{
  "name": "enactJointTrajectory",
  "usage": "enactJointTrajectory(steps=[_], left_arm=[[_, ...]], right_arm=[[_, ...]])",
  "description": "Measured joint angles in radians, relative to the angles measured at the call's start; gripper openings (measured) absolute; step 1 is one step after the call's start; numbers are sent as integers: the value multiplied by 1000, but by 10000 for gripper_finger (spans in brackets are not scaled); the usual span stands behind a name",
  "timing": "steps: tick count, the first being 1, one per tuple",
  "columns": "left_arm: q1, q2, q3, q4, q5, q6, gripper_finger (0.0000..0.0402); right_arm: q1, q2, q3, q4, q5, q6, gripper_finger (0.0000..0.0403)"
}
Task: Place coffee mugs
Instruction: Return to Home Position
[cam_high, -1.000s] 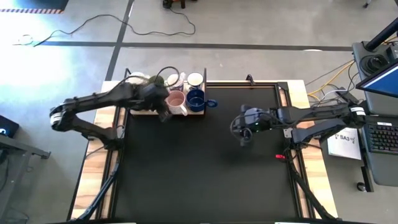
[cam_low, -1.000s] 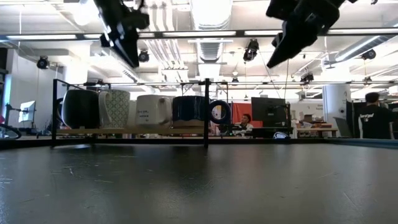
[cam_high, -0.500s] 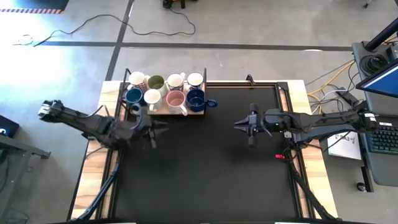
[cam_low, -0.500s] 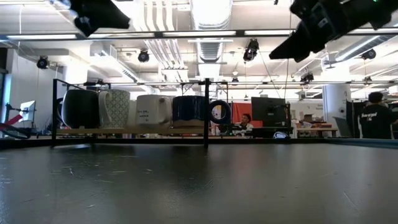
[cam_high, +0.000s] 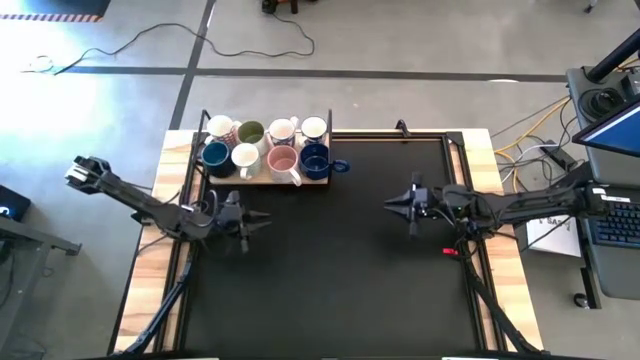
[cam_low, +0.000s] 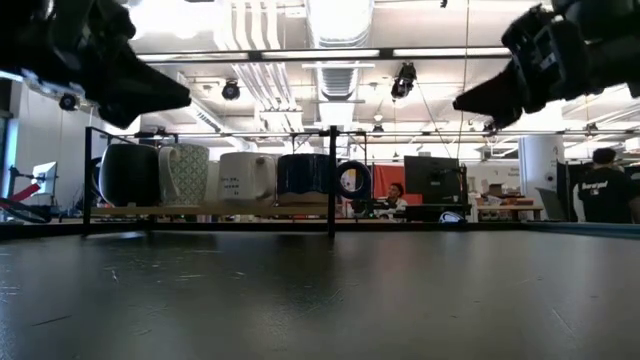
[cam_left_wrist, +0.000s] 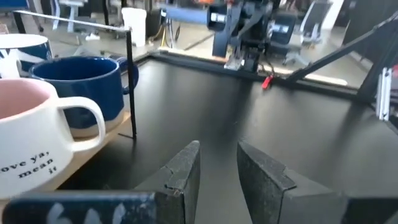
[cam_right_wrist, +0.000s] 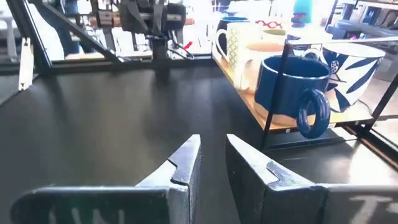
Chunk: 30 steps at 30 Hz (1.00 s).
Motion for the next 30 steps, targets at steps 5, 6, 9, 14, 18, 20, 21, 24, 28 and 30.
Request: enactJointTrajectory(steps=[5,6,9,14,18,20,21,24,28,30], left_arm=[[0,10,-132,243,2,49,88],[0,12,-151,280,2,51,88],[0,13,-189,346,-2,53,88],[2,16,-180,325,-53,104,88],[3,18,-179,324,-121,110,88],[3,18,-179,323,-146,109,88],[3,20,-179,323,-150,109,88],[3,20,-179,322,-151,109,88],[3,20,-179,322,-153,108,88],[3,20,-179,321,-153,108,88]], right_arm=[[0,-10,-96,126,0,12,66],[0,-10,-111,144,0,11,66],[0,-10,-146,192,0,-6,66],[-4,-11,-198,232,1,-29,66],[-4,-9,-198,205,3,-31,66],[-4,-9,-198,194,3,-24,66],[-4,-9,-198,188,3,-24,66],[-4,-9,-198,169,3,-34,66],[-4,-6,-199,162,2,-44,66],[-4,-5,-199,161,2,-33,66]])
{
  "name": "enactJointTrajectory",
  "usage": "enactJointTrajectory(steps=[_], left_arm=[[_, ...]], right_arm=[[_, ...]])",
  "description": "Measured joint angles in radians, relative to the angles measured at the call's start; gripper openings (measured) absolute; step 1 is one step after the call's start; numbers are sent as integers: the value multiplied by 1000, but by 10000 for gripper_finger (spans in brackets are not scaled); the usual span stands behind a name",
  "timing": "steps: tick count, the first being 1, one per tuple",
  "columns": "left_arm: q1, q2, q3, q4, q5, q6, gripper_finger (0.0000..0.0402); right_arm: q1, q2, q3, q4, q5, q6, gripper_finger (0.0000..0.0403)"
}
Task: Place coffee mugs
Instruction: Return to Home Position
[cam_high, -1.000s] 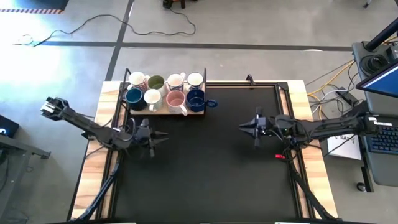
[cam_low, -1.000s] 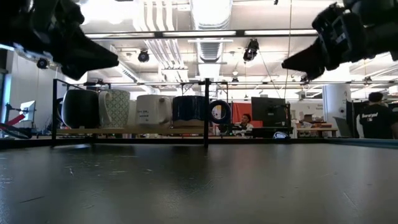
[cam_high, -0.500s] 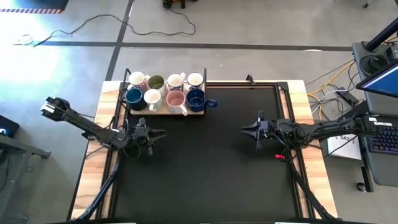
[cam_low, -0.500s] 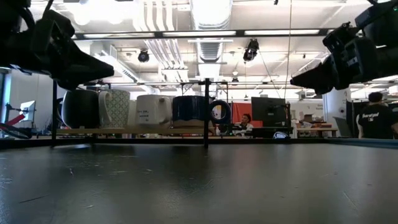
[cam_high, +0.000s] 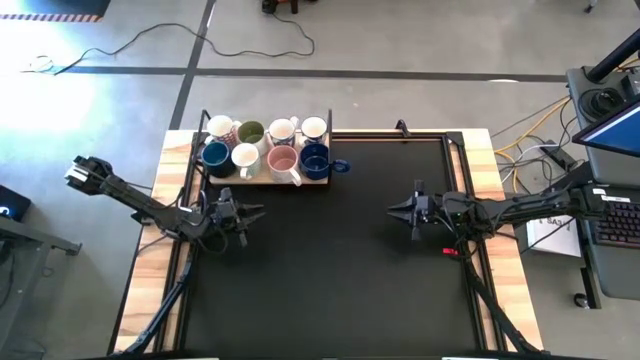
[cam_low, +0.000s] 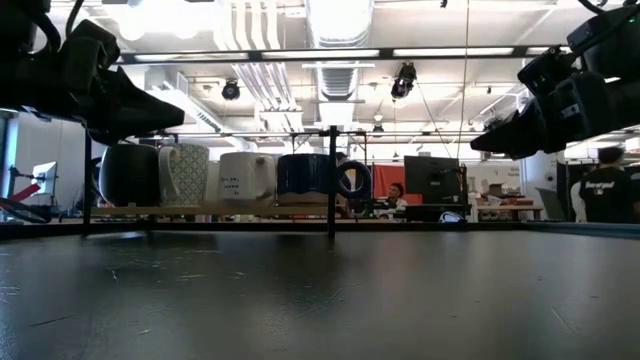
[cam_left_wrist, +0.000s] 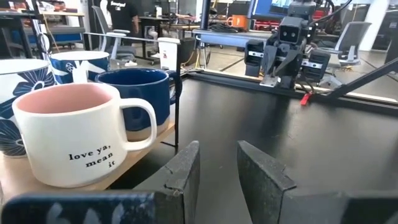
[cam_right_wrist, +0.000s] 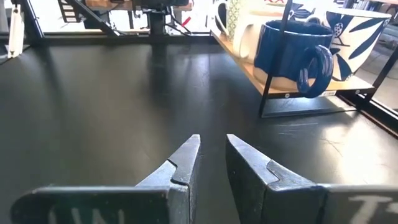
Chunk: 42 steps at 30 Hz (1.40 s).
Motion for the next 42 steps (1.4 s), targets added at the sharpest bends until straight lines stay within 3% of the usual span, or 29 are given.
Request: enactJointTrajectory(steps=[15,32,42], left_arm=[[0,16,-1,-8,8,0,88],[8,-287,-2,-5,8,-1,88],[15,-498,-2,-5,8,-1,88]], right_arm=[[0,-24,-1,-7,0,18,66],[0,-361,-1,-30,-1,18,66],[0,-449,-2,-32,-1,18,66]])
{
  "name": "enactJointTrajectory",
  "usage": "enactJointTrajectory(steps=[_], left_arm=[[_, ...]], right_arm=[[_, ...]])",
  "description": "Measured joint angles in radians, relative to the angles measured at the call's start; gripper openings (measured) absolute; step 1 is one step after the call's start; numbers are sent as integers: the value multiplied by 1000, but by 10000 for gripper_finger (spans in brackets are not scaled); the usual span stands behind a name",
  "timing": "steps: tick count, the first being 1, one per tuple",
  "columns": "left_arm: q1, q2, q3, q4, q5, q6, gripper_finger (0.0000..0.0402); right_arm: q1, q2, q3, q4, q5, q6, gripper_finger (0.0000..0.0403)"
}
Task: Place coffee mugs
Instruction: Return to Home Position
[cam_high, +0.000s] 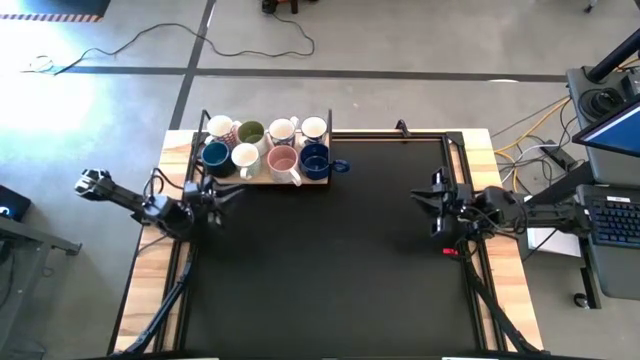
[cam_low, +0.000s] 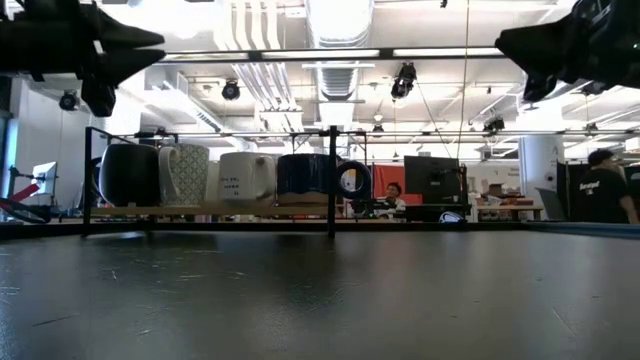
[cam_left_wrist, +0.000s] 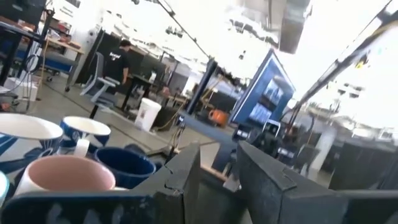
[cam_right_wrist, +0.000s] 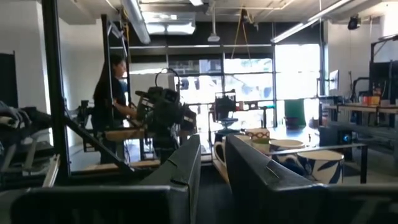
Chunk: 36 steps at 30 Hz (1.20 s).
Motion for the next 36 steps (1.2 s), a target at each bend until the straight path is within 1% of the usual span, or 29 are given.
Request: enactJointTrajectory(steps=[14,19,28,36], left_arm=[[3,-232,0,0,0,0,88],[27,-284,-6,1,0,0,88],[102,-294,-8,-19,0,0,88],[127,-294,-8,-23,0,0,88]], right_arm=[[0,-1,0,1,0,0,66],[0,-1,0,1,0,0,66],[0,-9,0,-1,1,0,66],[0,-67,0,-7,0,0,66]])
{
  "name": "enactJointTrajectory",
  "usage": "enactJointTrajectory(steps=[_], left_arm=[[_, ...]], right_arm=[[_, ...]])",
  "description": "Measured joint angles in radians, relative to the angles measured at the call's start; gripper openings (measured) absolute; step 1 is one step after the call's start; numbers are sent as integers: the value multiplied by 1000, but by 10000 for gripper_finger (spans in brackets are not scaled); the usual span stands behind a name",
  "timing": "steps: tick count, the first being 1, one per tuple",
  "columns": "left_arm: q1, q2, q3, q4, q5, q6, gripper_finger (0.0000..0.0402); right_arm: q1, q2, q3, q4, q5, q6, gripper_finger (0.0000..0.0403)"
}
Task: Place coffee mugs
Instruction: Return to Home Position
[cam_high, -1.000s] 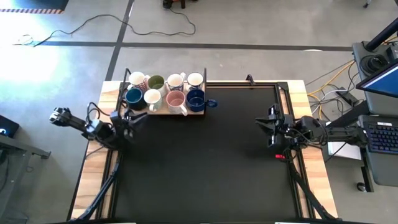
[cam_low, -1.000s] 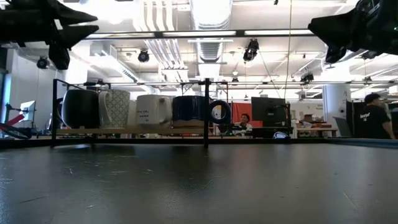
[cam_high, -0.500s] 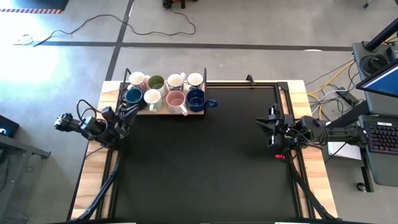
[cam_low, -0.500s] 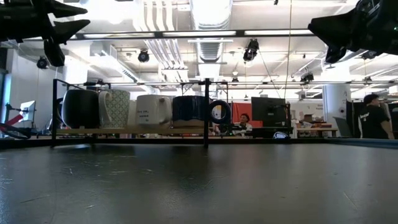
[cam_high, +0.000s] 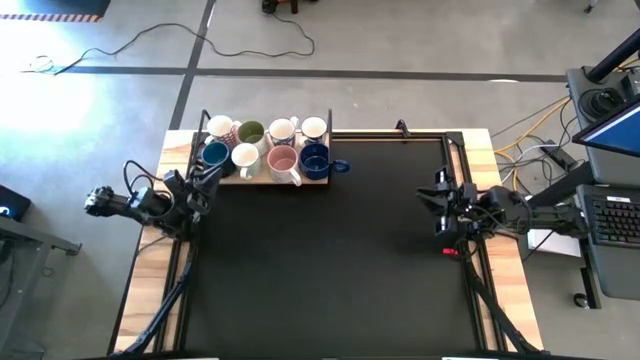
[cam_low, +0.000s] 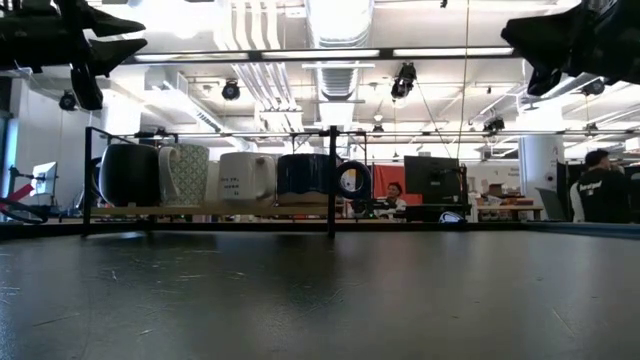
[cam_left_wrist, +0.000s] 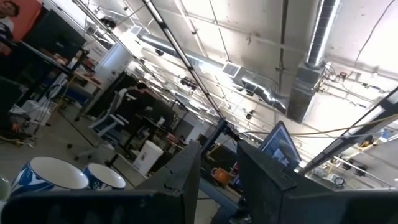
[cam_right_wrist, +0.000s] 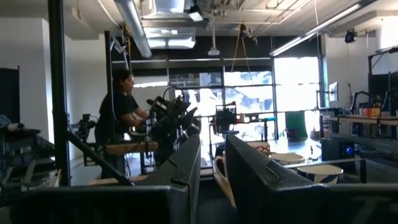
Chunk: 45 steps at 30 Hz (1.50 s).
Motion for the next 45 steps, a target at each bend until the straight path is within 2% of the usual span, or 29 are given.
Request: enactJointTrajectory(steps=[10,45], left_arm=[[0,8,8,-13,0,0,88],[0,10,11,-18,0,0,88]], right_arm=[[0,-72,0,-10,0,0,66],[0,-62,0,-13,0,0,66]])
